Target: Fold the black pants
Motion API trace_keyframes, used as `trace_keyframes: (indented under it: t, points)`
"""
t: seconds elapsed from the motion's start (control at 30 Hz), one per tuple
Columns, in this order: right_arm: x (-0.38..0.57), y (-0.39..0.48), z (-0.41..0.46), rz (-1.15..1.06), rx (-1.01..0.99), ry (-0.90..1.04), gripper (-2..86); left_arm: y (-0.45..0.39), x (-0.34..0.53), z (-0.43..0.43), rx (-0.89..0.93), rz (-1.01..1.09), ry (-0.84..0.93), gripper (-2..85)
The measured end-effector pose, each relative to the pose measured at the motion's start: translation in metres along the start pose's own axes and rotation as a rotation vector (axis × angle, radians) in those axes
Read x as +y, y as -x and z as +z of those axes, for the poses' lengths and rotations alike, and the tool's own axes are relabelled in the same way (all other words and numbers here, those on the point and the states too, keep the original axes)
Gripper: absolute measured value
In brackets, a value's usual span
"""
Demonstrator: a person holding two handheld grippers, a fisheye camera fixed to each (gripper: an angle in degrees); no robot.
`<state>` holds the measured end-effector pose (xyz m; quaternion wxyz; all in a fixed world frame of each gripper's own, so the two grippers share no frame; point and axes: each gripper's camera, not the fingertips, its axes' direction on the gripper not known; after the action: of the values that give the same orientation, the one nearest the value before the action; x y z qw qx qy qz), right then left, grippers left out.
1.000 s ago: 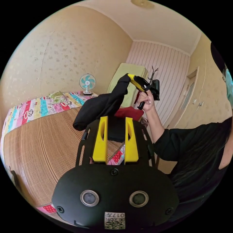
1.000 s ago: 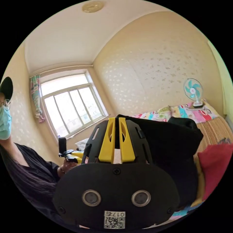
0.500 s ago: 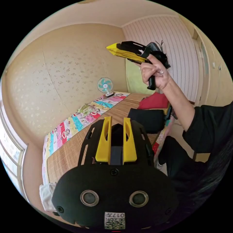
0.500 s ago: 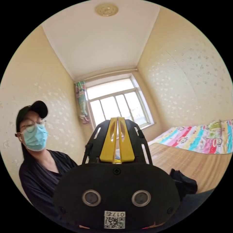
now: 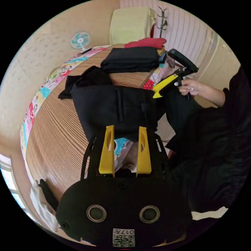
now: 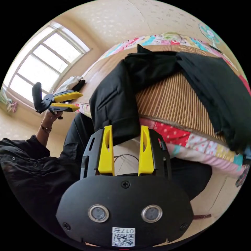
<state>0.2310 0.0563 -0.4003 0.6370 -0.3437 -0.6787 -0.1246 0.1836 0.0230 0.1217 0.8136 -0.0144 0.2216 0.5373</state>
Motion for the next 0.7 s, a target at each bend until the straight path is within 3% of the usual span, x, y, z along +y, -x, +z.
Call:
trace_keyframes:
  t: [0.1,0.2,0.43,0.53,0.63,0.7]
  points:
    - [0.004,-0.028,0.001,0.147,-0.177,-0.075,13.3,-0.057,-0.003,0.041,-0.217,0.323,0.226,15.3]
    - [-0.008,-0.052,-0.007,0.181,-0.325,-0.128,13.4,-0.085,-0.002,0.059,-0.236,0.527,0.212,16.3]
    - [-0.018,-0.068,-0.026,0.206,-0.274,-0.159,13.9,-0.095,-0.016,0.115,-0.425,0.760,0.231,11.2]
    - [-0.006,-0.072,-0.028,0.222,-0.277,-0.158,13.9,-0.075,-0.020,0.091,-0.378,0.652,0.213,5.6]
    - [0.013,-0.071,-0.028,0.202,-0.267,-0.155,14.1,-0.005,-0.036,0.032,-0.054,0.264,0.105,1.7]
    - [0.022,-0.066,-0.023,0.167,-0.264,-0.147,14.4,0.075,-0.043,-0.033,0.248,-0.029,-0.109,0.7]
